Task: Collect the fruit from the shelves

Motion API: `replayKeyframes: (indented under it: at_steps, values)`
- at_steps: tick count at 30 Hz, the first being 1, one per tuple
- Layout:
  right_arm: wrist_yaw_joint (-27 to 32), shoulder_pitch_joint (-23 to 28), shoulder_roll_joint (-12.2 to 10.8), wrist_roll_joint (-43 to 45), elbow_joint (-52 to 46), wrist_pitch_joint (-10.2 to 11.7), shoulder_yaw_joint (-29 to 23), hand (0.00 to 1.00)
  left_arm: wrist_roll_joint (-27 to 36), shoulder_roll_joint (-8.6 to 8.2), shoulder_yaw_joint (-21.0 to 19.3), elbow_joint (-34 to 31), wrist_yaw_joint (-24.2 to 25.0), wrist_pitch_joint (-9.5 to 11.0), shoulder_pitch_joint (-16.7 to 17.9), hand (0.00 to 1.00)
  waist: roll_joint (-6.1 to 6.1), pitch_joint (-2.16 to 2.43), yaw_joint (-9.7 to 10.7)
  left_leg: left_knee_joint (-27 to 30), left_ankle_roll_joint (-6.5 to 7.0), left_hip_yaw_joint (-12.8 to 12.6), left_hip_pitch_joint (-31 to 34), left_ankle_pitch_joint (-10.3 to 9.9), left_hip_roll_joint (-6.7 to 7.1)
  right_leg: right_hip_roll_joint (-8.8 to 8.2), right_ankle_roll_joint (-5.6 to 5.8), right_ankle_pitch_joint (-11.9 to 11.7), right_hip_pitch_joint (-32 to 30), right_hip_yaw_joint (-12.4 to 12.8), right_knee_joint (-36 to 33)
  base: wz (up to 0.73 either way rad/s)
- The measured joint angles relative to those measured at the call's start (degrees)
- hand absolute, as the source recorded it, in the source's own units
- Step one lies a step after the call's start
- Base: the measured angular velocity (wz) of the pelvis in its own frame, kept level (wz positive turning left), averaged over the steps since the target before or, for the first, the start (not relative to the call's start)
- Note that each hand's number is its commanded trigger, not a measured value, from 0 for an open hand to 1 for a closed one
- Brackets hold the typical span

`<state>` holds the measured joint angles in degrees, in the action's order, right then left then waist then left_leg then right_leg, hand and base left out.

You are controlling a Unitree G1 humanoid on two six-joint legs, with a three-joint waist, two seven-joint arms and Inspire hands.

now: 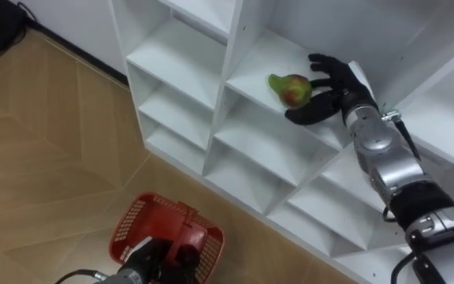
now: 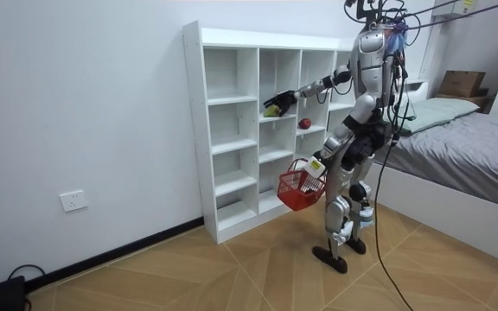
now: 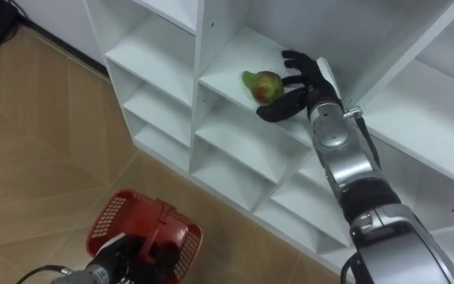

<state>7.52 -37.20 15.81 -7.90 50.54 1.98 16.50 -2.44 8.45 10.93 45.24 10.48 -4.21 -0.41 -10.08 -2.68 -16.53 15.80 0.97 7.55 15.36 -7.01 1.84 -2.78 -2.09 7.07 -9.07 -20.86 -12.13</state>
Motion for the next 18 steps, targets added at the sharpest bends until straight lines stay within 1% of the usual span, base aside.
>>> replayKeyframes:
  at_steps: [2,6,10,18]
  values:
    - [-0.01,-0.01,0.0,-2.93,0.04,-0.02,0.0,0.0,0.66,0.0,0.03,0.0,-0.52,-0.01,-0.02,1.0,0.13,-0.01,0.02,0.0,0.03,0.03,0.0,0.02,0.04,-0.07,0.01,0.0,-0.02,-0.05,-0.09,0.0]
    - [-0.02,-0.02,0.0,-4.7,0.08,-0.03,-0.24,0.0,0.68,0.0,0.34,0.0,-1.43,-0.01,0.01,1.0,0.45,-0.03,0.12,0.06,0.03,0.17,0.04,0.02,0.09,-0.11,0.04,0.02,-0.08,-0.08,-0.3,0.0]
    - [-0.02,-0.14,0.01,-5.69,0.07,-0.02,-0.25,0.0,0.68,0.0,0.74,-0.01,-2.03,-0.01,-0.01,1.0,1.05,-0.01,0.17,0.07,0.04,0.17,0.04,0.02,0.12,-0.15,0.09,0.05,-0.12,-0.02,-0.38,0.0]
    - [-0.17,-0.18,0.0,-6.27,0.07,-0.06,-0.24,0.0,0.76,-0.07,1.72,-0.01,-2.65,-0.02,-0.03,1.0,1.16,0.03,0.22,0.54,0.1,-0.02,-0.07,0.05,0.11,-0.16,0.12,0.07,-0.07,0.17,-0.42,0.0]
